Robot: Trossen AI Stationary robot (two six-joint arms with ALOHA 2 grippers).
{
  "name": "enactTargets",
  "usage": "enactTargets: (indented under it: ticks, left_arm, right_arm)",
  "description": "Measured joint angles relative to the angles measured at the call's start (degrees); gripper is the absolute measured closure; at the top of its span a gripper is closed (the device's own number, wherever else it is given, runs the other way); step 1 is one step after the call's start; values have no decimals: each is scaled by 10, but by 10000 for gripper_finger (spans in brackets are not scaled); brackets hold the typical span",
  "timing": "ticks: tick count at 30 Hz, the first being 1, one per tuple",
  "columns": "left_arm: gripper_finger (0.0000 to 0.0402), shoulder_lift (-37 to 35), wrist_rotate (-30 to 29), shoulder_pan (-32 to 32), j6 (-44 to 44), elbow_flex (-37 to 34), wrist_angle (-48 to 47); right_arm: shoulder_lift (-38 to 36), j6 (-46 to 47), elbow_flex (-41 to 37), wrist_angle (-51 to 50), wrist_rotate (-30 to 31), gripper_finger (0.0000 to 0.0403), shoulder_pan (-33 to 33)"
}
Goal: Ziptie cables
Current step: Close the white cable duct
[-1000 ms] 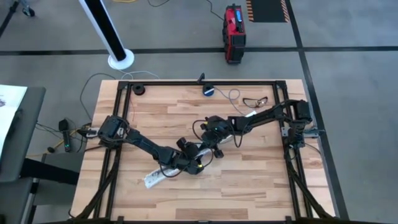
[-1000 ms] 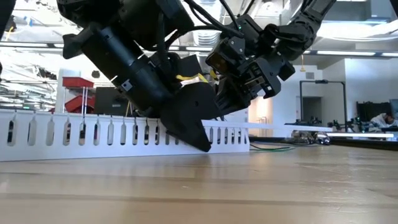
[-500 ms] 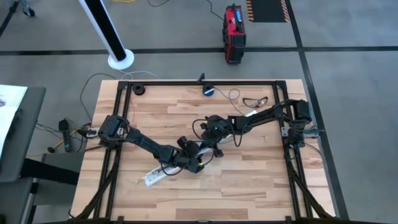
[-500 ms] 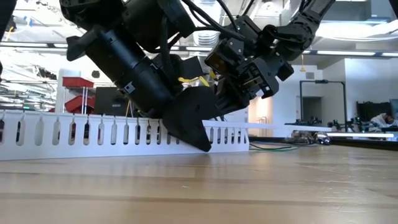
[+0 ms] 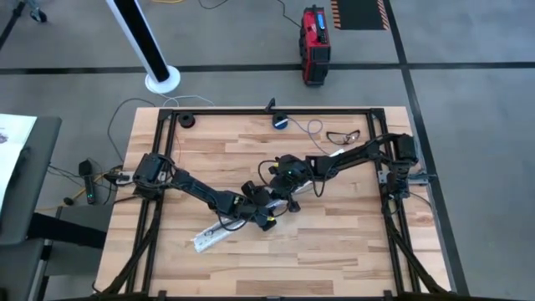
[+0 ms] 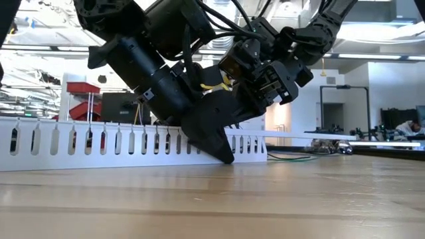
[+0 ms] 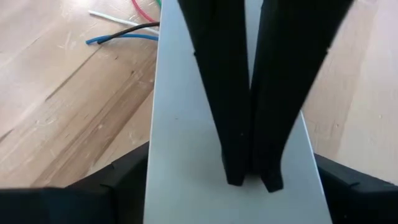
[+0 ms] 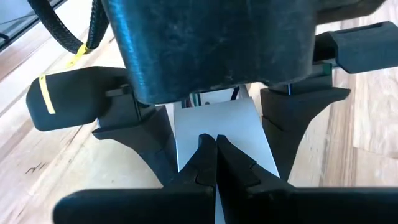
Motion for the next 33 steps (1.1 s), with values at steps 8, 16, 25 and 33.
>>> enactTargets:
  ticks: [8,16,25,33]
  left_arm:
    - [111,-31,-6,-25,-15,0,-68]
    - [111,-51,-31,-56,-65,0,-155]
    - [111,-52,-55,-87,-124,0,-200]
    - [111,-51,-117,-124,-176,-2,-217]
  right_arm:
    - [1,-2,0,-6,-3,403,-8]
    - [24,2,2,24,-6,403,-5]
    - [25,13,0,46,-3,403,-4]
    - [26,9,0,46,-4,403,-8]
